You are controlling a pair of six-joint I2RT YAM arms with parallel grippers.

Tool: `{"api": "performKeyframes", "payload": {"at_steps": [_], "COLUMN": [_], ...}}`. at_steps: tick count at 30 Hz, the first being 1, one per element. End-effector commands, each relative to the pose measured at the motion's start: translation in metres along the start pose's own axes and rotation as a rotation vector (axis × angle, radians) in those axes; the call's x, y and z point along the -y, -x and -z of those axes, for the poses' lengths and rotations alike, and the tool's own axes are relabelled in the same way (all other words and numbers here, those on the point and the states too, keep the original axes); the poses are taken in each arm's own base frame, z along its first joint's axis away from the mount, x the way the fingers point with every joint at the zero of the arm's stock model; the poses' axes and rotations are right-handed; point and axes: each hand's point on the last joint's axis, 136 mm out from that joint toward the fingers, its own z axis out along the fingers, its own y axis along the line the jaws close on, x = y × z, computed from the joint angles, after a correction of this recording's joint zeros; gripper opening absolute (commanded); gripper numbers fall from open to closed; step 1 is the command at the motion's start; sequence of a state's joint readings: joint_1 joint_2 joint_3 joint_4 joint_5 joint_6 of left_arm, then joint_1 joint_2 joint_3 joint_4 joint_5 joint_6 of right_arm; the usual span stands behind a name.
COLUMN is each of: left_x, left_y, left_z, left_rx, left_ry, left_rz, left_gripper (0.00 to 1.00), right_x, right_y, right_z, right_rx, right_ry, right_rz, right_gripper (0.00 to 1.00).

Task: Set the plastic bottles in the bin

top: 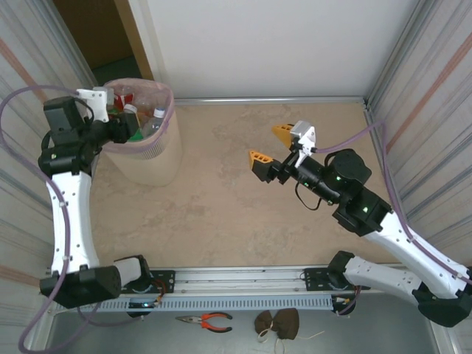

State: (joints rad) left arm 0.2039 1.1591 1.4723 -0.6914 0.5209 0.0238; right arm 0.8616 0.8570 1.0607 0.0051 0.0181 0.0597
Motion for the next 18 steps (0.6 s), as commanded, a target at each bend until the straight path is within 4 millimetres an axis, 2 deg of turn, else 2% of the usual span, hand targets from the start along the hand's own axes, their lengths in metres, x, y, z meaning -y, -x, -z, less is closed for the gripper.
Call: {"api": "performKeyframes", "payload": {"at_steps": [1,5,8,10,13,18], "left_x": [0.011,0.009,0.002,-0.003,-0.008,-0.026], "left_y": [-0.017,-0.05,-0.079,-0.097,-0.124,-0.17], "left_z": [0.015,0.021,0.022,0.021,0.018,0.002], "left_rx": [-0.007,-0.022,-0.03,-0.033,-0.026,-0.038], "left_ry": [-0.019,0.02,0.071,0.101,0.118,0.179], "left_rz": [0.047,0.078,0.115,0.162,0.235,0.363], "left_gripper": [0.49,0.51,0.56,0.59,0.67,0.83], "right_x": [0.028,0.058,0.077,0.088,0.1,0.127], "right_y": [-0.01,-0.032,-0.055,-0.072,-0.097,-0.138], "right_z": [0.016,0.034,0.045,0.051,0.059,0.078], "right_rx": [-0.034,-0.075,-0.124,-0.166,-0.217,-0.252], "right_ry": [-0.147,-0.296,-0.382,-0.424,-0.477,-0.611], "right_rz": [0.034,0.028,0.04,0.049,0.067,0.116], "right_gripper": [0.87,0.92,0.99,0.99,0.99,0.99]}}
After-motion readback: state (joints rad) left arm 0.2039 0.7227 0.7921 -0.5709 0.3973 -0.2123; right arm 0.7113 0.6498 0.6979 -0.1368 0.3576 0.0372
